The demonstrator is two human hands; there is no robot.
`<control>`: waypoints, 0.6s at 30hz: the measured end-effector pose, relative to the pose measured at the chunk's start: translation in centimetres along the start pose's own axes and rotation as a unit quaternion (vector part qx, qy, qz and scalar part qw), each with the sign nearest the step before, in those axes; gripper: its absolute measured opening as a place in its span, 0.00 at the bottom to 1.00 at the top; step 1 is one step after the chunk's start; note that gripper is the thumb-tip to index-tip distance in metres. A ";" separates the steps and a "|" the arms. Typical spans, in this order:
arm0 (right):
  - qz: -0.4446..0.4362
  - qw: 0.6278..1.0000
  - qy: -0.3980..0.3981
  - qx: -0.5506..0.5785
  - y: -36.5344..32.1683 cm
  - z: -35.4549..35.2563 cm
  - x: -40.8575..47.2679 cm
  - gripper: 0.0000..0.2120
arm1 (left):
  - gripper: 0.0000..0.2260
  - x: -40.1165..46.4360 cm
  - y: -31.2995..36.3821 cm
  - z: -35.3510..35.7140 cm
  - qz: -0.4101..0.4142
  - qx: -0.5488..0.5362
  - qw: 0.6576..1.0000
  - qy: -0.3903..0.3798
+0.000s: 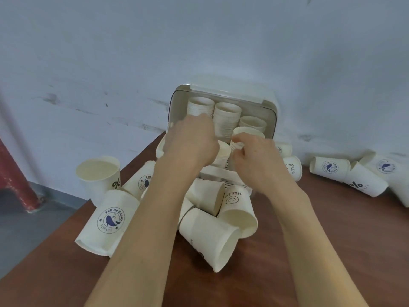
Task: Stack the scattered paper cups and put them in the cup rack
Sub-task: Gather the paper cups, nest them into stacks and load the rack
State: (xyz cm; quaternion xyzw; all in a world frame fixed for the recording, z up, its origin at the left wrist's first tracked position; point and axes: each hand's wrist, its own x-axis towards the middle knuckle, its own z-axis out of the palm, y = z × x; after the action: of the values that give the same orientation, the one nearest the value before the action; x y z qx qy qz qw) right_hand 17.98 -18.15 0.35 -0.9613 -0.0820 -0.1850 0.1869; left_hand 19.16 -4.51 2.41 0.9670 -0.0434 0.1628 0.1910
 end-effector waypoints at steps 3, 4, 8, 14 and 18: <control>0.023 1.000 0.003 0.010 0.3 -1.2 -2.2 0.14 | 0.06 -2.9 1.4 -0.1 0.029 -0.008 0.999 0.045; 0.033 0.999 0.000 0.013 0.4 -1.6 -3.2 0.13 | 0.07 -4.0 1.6 -0.1 0.034 -0.008 0.998 0.048; 0.066 0.997 -0.027 0.006 0.8 -3.5 -7.1 0.14 | 0.09 -7.8 2.6 -0.7 0.036 0.008 0.999 0.018; 0.098 0.992 -0.084 0.007 0.4 -6.9 -12.2 0.17 | 0.10 -12.6 5.7 -3.8 0.063 0.001 0.998 -0.018; 0.125 0.987 -0.098 0.003 0.7 -9.5 -14.5 0.19 | 0.11 -15.0 8.1 -5.6 0.080 -0.022 0.996 -0.024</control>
State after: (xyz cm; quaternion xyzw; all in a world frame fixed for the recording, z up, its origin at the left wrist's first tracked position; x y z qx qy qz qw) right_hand 1.73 -23.76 2.74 -0.9769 0.0199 -0.0651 0.2027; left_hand 2.17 -9.49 5.18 0.9598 -0.1285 0.1529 0.1972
